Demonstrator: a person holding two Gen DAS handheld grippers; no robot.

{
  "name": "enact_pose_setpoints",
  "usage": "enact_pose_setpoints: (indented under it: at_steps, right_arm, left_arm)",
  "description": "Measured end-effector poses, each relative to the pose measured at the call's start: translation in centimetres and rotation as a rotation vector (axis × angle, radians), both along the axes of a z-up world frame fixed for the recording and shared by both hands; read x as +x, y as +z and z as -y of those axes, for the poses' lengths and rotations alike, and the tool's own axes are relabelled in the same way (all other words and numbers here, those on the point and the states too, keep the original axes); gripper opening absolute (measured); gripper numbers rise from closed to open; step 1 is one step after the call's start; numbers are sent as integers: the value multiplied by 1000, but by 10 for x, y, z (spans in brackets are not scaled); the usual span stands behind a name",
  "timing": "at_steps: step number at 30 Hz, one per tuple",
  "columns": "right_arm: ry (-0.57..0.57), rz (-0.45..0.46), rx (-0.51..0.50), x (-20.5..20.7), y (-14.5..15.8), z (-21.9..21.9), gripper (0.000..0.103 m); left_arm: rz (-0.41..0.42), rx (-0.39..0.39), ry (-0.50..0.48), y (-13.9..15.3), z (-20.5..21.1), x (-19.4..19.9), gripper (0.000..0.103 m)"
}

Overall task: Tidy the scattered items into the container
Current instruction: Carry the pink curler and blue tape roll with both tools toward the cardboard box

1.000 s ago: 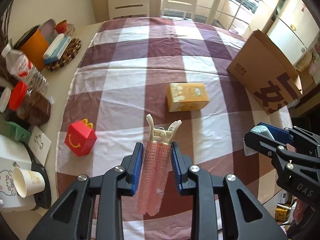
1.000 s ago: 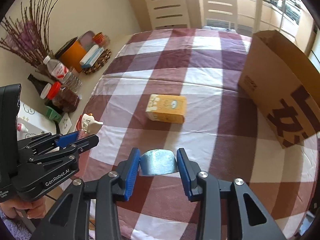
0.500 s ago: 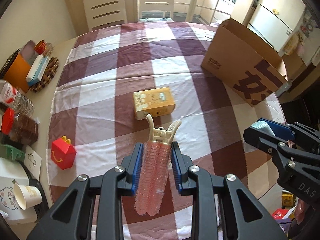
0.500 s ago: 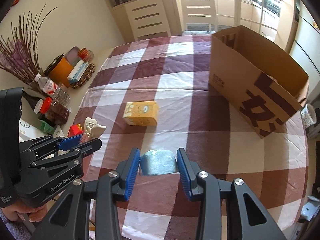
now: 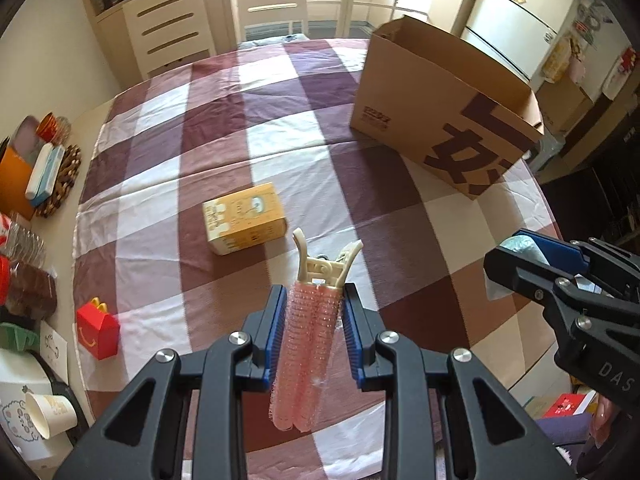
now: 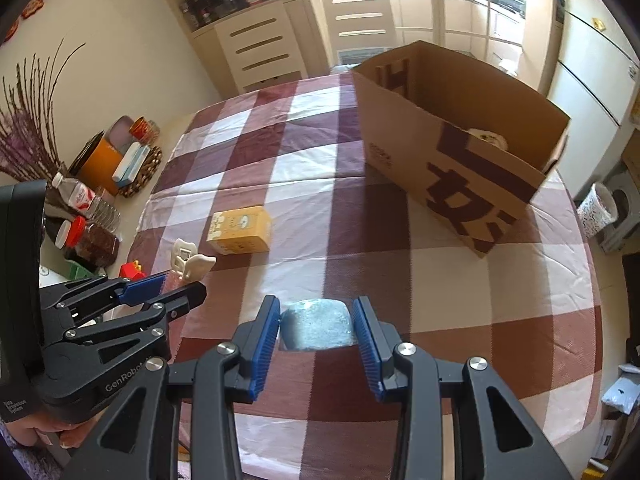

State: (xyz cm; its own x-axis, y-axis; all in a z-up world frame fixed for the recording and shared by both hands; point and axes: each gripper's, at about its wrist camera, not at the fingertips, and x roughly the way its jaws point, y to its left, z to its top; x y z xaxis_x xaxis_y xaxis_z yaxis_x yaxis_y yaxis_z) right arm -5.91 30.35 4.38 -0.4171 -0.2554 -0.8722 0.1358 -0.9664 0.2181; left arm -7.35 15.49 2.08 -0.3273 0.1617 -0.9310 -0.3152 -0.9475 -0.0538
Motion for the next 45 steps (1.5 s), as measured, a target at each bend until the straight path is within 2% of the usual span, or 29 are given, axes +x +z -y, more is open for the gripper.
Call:
enact_pose_setpoints:
  at_steps: [17,45]
  right_arm:
    - [-126,-5,3,3,2,-56,39]
    - [-245,-21,13,-10,10,-107,39]
  left_arm:
    - [-3,0,-139,-1,-67,-9,28]
    - [-1,13,-302,1,-134,-31,28]
